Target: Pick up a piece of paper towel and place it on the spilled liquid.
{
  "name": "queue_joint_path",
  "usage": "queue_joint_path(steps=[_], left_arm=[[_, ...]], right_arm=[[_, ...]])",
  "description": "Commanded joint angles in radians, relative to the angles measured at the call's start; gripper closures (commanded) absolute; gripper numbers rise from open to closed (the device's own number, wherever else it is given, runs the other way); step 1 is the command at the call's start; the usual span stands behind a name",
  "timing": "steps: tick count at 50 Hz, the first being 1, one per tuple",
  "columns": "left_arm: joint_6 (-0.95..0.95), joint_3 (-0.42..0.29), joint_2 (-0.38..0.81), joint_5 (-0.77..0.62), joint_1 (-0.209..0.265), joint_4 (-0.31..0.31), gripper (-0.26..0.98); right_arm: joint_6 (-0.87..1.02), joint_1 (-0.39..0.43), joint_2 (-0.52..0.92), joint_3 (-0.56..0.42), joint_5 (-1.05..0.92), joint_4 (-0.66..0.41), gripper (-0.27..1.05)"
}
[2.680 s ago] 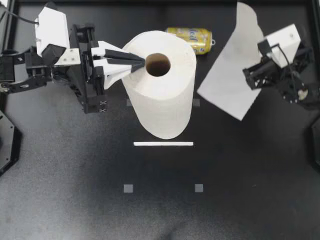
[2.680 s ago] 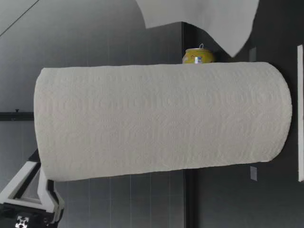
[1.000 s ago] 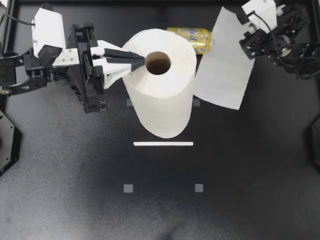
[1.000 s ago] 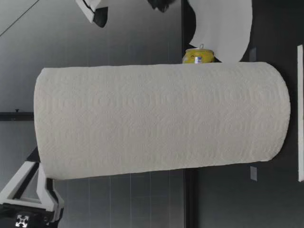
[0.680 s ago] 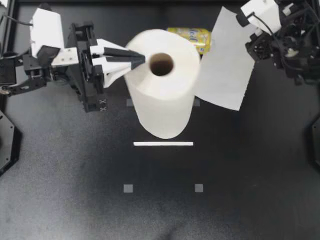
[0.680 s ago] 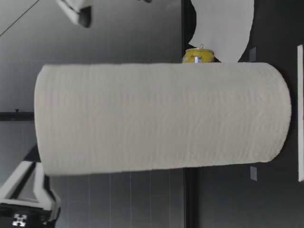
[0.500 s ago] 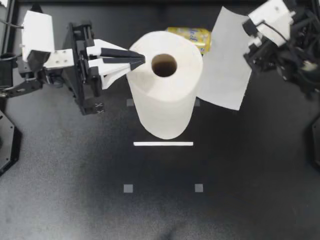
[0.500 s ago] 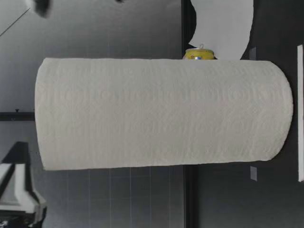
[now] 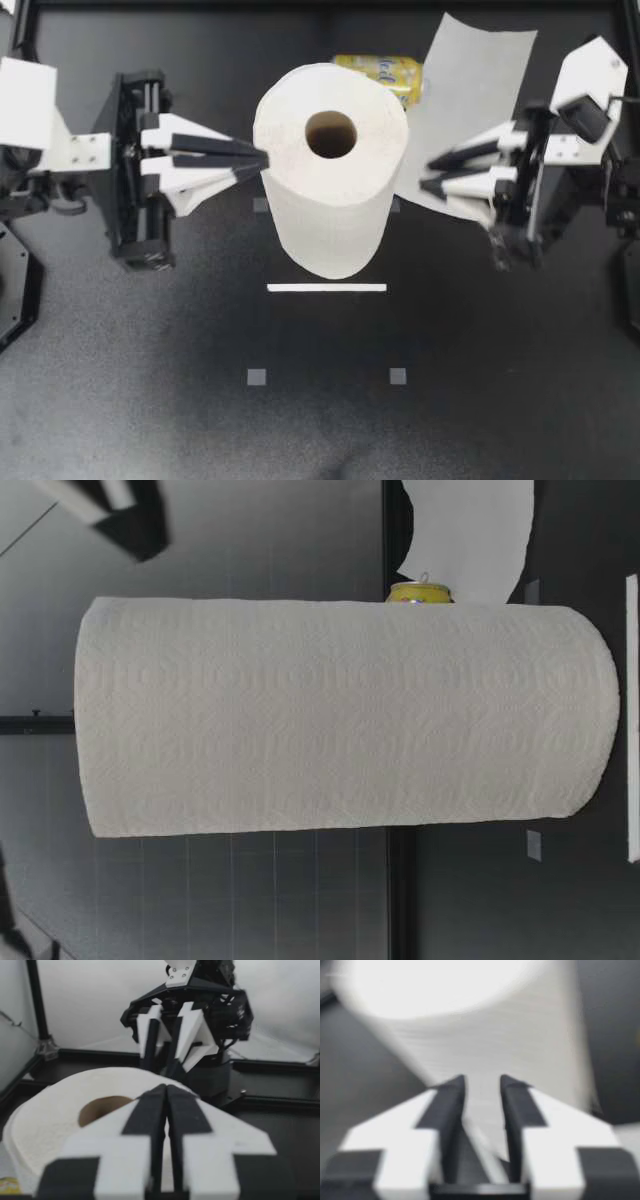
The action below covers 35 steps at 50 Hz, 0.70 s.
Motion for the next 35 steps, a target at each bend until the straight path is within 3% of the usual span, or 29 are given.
queue_joint_path(steps=[1, 12, 35], left_arm=[[-0.005, -0.011, -0.029, 0.006, -0.015, 0.002, 0.62], [-0.006, -0.018, -0.064, 0.041, -0.041, 0.0, 0.62], [-0.009, -0.046, -0.071, 0.064, -0.063, -0.002, 0.62]], right_arm=[[-0.002, 0.005, -0.005, -0.028, -0.132, -0.011, 0.47], [-0.025, 0.005, -0.023, -0.057, -0.279, -0.084, 0.5], [-0.029, 0.005, -0.071, -0.101, -0.368, -0.225, 0.53]])
